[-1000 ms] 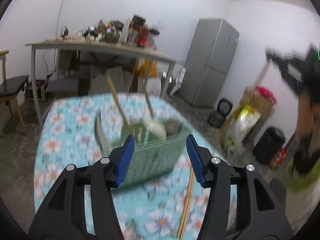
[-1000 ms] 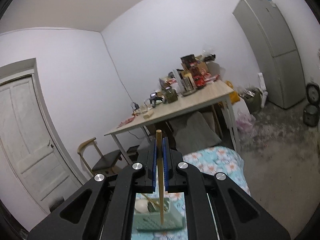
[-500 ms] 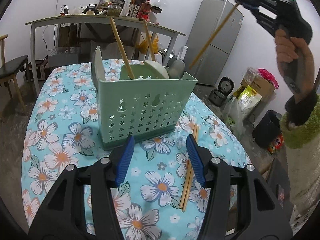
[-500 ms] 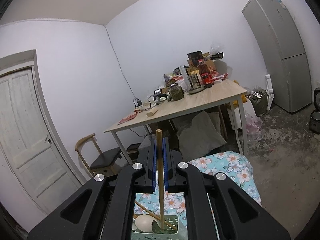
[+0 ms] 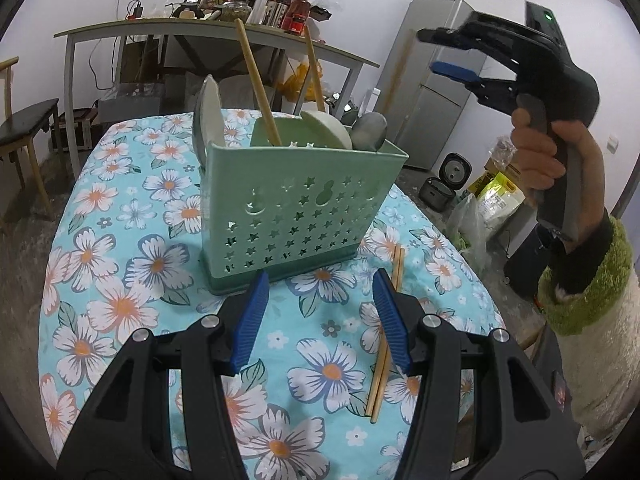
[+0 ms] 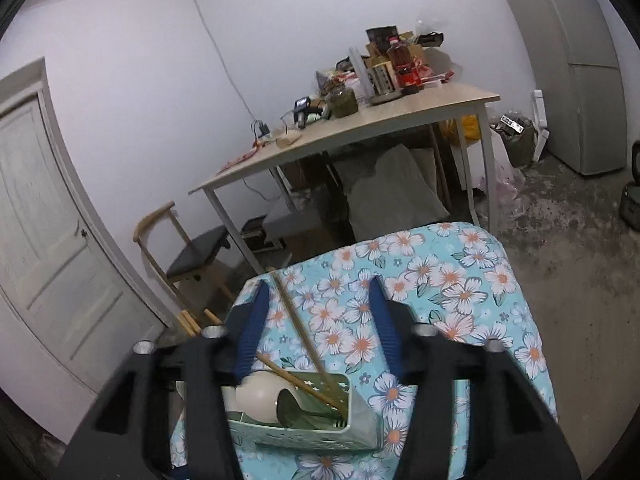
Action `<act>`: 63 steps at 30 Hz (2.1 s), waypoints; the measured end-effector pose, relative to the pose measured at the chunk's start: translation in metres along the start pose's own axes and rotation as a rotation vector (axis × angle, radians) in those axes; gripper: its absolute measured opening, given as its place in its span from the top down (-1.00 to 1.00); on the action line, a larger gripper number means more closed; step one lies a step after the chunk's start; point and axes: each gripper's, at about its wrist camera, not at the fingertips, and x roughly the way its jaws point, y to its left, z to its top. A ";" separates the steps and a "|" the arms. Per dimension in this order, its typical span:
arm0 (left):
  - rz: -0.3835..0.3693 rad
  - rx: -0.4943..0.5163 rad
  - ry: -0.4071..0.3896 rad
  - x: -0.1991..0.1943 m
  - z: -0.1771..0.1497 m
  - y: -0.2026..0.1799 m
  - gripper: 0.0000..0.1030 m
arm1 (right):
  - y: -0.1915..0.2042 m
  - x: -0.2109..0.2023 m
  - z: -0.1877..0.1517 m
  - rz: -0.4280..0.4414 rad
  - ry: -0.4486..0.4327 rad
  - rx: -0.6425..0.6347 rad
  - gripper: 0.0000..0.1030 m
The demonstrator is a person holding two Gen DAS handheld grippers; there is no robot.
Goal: Organize utensils
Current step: 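Move both tools down to the last loose wooden chopsticks on the cloth, then close the left tool on a wooden chopstick while the right tool grasps another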
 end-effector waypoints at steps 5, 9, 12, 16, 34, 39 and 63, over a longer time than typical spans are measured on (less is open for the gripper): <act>-0.003 -0.005 0.011 0.005 -0.001 0.000 0.00 | -0.022 -0.022 -0.002 -0.010 -0.031 0.045 -0.13; -0.003 -0.003 0.016 0.008 -0.001 0.000 0.00 | -0.044 -0.034 -0.014 -0.024 -0.014 0.113 -0.13; -0.001 -0.004 0.026 0.012 -0.003 0.000 0.00 | -0.060 -0.039 -0.033 -0.031 0.028 0.167 -0.13; 0.019 -0.008 0.042 0.016 -0.005 0.004 0.00 | -0.083 -0.039 -0.073 -0.034 0.116 0.285 -0.13; 0.085 -0.023 0.150 0.037 -0.013 0.015 0.00 | -0.110 0.011 -0.229 0.023 0.430 0.656 0.41; 0.081 -0.015 0.162 0.041 -0.014 0.010 0.00 | -0.110 0.023 -0.232 0.045 0.421 0.680 0.55; 0.018 0.086 0.281 0.076 -0.026 -0.024 0.00 | -0.126 0.006 -0.238 0.079 0.401 0.702 0.82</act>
